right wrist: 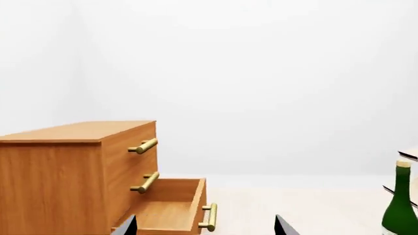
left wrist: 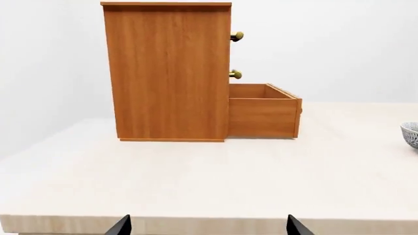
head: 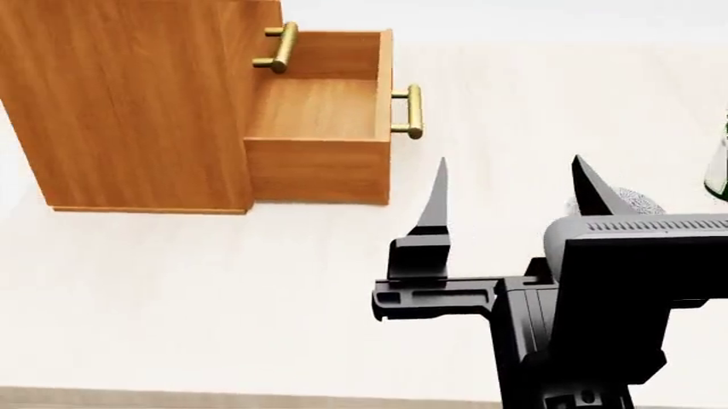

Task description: Put the bowl in the bottom drawer of the cabinet and close it.

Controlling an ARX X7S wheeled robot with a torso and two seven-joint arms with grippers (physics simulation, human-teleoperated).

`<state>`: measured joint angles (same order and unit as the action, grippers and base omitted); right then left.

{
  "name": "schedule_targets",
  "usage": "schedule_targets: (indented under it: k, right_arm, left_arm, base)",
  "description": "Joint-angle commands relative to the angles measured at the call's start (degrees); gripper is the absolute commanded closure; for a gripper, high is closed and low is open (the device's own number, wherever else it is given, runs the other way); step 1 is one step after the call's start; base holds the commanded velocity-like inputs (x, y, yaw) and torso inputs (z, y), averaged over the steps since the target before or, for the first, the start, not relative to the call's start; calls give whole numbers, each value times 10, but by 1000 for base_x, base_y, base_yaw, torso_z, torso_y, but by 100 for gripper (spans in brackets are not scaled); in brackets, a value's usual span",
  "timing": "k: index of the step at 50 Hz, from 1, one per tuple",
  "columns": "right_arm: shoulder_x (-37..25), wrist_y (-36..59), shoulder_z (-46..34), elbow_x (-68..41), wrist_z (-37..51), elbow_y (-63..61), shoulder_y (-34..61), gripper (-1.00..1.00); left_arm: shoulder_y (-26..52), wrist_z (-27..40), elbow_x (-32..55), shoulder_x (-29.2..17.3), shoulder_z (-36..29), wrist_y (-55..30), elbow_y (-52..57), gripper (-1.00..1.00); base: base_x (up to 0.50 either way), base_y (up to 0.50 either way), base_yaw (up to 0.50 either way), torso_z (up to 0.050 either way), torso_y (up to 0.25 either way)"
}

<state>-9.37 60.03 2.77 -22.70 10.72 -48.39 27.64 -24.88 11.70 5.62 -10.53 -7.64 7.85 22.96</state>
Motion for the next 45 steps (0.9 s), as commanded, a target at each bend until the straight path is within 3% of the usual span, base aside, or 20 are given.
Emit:
schedule_targets:
  k: [1, 21, 30, 45]
  right_arm:
    - [-2, -5, -3, -5, 3, 5, -2, -100]
    - [-9, -19, -7, -9, 9, 12, -6, -100]
    - [-7, -32, -1, -20, 3, 22, -15, -100]
    - [-10, -39, -2, -25, 8, 28, -18, -100]
  left_arm:
    - [3, 5, 2, -4, -4, 5, -5, -100]
    - [3, 13, 6, -12, -10, 2, -1, -100]
    - [2, 16, 6, -15, -14, 4, -1, -100]
    - [3, 21, 10, -20, -17, 5, -1, -100]
  base:
    - [0, 500, 0, 0, 0]
    - [0, 489, 0, 0, 0]
    - [0, 0, 0, 0, 0]
    - [483, 0, 0, 0, 0]
